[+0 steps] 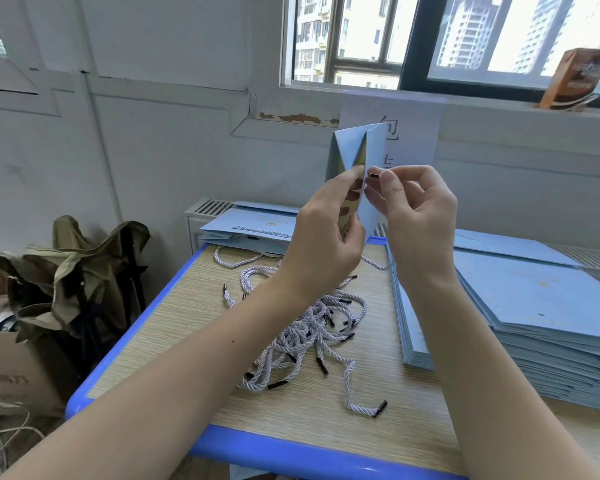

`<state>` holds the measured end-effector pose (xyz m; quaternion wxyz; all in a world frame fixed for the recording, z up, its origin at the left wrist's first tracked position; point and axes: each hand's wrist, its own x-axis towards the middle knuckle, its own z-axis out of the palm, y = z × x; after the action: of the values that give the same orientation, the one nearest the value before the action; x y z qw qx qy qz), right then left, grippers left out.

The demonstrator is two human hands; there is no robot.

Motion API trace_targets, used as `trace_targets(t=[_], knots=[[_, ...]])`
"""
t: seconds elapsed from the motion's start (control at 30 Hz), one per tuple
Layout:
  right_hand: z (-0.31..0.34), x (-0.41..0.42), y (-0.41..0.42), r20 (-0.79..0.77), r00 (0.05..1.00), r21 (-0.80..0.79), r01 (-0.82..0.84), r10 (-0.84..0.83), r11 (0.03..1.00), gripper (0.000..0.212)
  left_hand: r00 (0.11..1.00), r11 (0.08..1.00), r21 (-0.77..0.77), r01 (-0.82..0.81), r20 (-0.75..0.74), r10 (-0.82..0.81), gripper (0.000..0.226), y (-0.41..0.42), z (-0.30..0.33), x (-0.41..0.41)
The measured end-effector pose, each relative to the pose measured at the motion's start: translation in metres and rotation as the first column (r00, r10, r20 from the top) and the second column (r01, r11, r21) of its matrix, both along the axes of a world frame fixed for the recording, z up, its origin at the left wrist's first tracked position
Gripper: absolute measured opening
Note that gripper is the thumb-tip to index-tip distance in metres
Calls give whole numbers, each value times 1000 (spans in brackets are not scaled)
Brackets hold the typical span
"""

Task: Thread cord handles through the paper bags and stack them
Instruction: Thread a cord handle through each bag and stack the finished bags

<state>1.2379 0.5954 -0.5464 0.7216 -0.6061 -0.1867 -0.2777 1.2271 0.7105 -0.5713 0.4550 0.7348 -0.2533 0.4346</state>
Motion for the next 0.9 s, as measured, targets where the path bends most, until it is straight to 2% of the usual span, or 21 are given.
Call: trace_targets(t=[0.27, 0.43, 0.7, 0.9], knots=[[0, -1, 0, 42, 999, 18, -25, 25, 1000, 6, 999, 999, -41, 25, -29, -26, 59, -3, 4, -4], [-2, 0, 1, 52, 998, -16, 18, -17, 1000, 4, 995, 992, -113, 56, -71, -64, 53, -2, 4, -4], [-1, -1, 0, 64, 996, 23, 68, -70, 997, 5, 994, 990, -118, 76, -74, -85, 51, -7, 3, -7], [-4, 4, -1, 83, 995, -69, 58, -52, 996, 7, 975, 944, -309, 118, -146, -169, 39, -4, 6, -7]])
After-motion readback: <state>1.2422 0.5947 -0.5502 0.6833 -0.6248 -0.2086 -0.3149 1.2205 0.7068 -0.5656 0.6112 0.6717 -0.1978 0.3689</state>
